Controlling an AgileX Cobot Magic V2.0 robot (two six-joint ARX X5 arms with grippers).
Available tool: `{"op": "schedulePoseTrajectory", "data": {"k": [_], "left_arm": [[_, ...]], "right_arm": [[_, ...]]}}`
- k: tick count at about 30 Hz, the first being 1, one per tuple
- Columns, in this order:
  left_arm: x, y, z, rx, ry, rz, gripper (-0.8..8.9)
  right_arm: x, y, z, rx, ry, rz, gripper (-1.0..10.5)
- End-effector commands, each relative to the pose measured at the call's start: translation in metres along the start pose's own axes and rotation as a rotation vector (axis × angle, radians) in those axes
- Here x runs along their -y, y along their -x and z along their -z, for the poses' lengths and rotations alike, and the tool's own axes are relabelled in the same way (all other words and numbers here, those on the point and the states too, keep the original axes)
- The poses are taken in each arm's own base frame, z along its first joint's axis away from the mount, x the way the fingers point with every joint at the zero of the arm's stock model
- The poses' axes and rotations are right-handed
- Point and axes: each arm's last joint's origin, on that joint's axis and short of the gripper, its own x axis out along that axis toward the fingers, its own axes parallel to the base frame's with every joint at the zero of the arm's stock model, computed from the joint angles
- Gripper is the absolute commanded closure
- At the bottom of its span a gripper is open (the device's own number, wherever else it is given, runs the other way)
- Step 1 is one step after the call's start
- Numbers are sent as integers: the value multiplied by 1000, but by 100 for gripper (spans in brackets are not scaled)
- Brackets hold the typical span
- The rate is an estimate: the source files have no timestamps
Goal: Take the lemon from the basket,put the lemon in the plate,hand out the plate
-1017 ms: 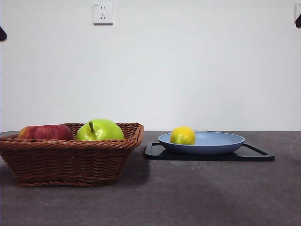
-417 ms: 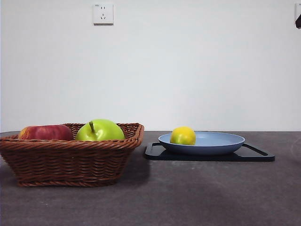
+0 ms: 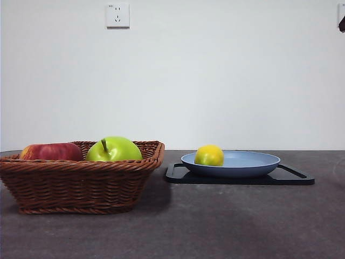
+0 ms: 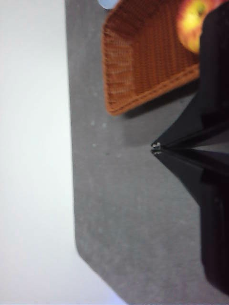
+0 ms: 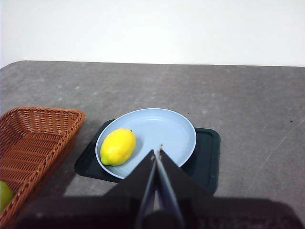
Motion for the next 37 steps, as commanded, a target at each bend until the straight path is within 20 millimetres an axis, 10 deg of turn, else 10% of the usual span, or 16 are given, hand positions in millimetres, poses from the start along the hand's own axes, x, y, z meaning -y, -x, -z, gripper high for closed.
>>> {"op": "schedulePoseTrajectory", "data": {"k": [1,12,37], "left_arm": [[-1,-7,13,1,-9,-9,805],[-1,-18,50,-91,2,-17,805],[-5,-16,47,-40,10,-56,805]], "right_arm": [[0,1,-3,13,-12,0,943],[0,1,-3,14,-12,0,943],[0,1,-3,14,-12,0,943]]}}
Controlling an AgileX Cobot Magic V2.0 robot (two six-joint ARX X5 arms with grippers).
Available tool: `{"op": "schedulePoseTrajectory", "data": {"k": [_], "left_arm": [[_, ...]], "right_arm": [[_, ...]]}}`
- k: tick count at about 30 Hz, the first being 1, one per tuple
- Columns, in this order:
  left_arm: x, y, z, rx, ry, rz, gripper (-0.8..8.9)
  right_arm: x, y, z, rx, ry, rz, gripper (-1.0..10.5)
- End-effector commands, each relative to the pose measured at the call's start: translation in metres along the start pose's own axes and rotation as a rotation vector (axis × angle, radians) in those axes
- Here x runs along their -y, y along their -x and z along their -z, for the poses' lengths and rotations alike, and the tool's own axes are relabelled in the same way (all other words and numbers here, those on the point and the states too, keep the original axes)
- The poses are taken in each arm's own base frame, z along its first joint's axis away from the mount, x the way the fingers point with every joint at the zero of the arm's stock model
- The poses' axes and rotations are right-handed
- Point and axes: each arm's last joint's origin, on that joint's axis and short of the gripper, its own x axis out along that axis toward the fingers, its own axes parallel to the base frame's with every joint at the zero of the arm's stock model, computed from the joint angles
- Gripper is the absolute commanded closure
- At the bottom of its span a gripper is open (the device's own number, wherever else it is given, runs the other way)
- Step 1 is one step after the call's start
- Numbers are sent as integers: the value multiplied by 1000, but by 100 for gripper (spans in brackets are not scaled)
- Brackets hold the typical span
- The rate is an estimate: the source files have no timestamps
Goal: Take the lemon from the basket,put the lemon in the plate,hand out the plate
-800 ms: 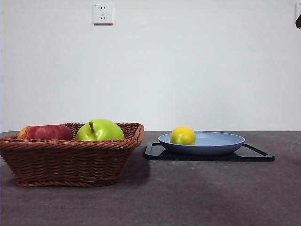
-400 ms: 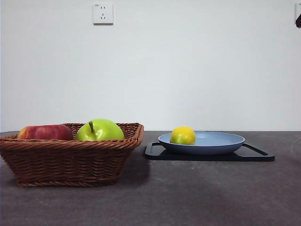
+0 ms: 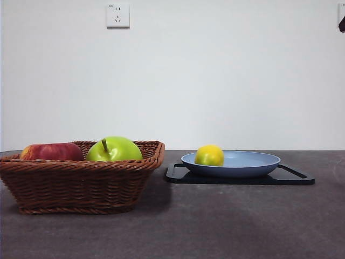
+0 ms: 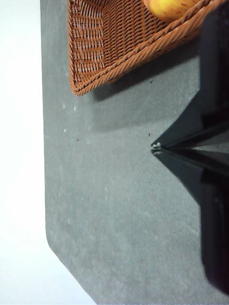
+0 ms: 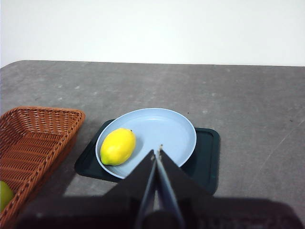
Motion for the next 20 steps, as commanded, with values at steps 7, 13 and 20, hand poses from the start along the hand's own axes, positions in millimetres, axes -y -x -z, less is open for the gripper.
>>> {"op": "schedulePoseTrajectory", "data": {"k": [7,13,20], "left_arm": [[0,0,1,6,2,-2,805],[0,0,1,6,2,-2,805],[0,0,1,6,2,-2,805]], "right_arm": [[0,3,-4,20,11,6,943],[15,27,3,95,84,114,943],[33,32,46,141,40,182,943]]}}
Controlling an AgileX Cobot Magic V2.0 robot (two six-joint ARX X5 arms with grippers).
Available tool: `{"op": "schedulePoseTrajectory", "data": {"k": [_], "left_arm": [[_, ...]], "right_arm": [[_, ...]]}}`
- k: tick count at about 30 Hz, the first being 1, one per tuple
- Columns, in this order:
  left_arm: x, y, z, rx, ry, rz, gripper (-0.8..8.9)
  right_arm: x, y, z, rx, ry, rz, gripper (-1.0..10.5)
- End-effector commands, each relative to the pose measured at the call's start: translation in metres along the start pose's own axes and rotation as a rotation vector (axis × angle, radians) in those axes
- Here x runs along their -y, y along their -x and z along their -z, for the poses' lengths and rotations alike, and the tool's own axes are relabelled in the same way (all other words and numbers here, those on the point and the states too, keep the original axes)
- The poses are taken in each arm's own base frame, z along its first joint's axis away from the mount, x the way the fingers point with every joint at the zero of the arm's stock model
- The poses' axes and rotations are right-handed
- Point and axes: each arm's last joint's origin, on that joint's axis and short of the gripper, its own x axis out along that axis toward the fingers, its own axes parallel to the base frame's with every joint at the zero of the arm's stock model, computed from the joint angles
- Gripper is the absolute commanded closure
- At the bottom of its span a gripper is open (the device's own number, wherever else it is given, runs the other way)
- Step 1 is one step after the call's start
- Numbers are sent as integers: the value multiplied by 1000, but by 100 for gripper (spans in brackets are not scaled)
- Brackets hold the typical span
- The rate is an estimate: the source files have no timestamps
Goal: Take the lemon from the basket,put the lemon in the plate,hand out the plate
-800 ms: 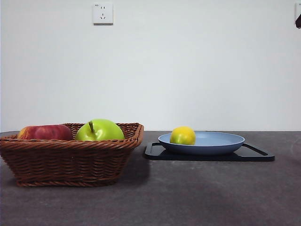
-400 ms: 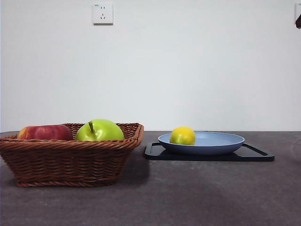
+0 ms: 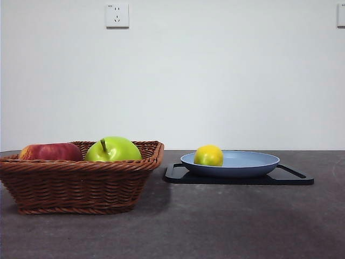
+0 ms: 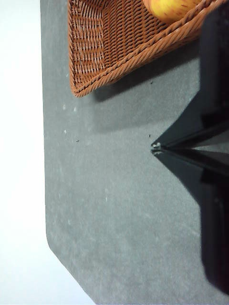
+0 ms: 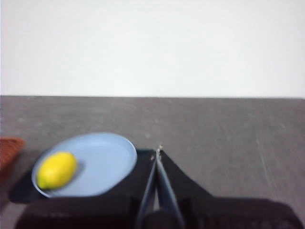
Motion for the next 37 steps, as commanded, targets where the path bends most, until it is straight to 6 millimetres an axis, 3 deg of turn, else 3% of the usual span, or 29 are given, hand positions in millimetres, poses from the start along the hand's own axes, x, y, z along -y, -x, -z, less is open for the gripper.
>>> {"op": "schedulePoseTrajectory", "data": {"k": [1,8,14,37], "left_arm": [[0,0,1,6,1,-2,805],[0,0,1,6,1,-2,805],[0,0,1,6,1,-2,805],[0,0,1,6,1,-2,805]], "right_arm": [[2,-3,19,-7,-2,-18,943],[4,-15,66,-41,-8,-55,943],[4,-17,84,-70,-19,-55,943],[4,-16,87,-110,-80,-46,943]]}}
